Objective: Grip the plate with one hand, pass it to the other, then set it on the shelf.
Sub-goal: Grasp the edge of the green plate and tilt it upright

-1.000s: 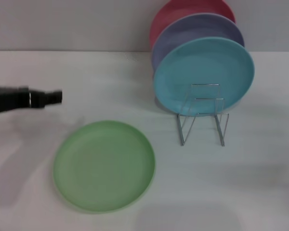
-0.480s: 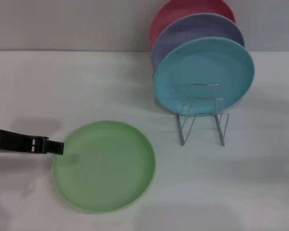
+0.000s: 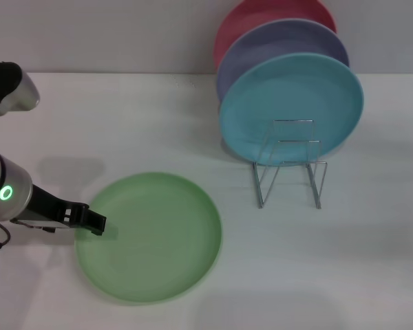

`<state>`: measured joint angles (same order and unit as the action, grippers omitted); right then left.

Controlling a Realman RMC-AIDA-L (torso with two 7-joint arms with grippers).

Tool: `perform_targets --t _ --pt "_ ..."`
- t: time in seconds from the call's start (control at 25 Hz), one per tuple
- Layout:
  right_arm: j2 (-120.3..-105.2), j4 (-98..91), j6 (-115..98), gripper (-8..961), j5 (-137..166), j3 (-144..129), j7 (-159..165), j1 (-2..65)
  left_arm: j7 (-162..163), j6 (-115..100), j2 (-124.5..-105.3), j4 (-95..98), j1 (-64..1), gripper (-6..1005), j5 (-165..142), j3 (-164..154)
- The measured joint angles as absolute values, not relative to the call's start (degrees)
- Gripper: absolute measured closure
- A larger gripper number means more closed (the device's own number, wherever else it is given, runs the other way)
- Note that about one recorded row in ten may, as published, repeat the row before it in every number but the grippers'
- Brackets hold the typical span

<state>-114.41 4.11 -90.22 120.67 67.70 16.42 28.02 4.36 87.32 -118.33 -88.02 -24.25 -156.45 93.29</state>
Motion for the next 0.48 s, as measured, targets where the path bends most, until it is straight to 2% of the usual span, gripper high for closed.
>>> perform_targets --t 0.48 --pt "-113.93 4.1 -90.5 296 120.7 67.8 16.7 28.0 5.1 85.9 -118.39 -81.1 -27.5 204 -157.4 93.2"
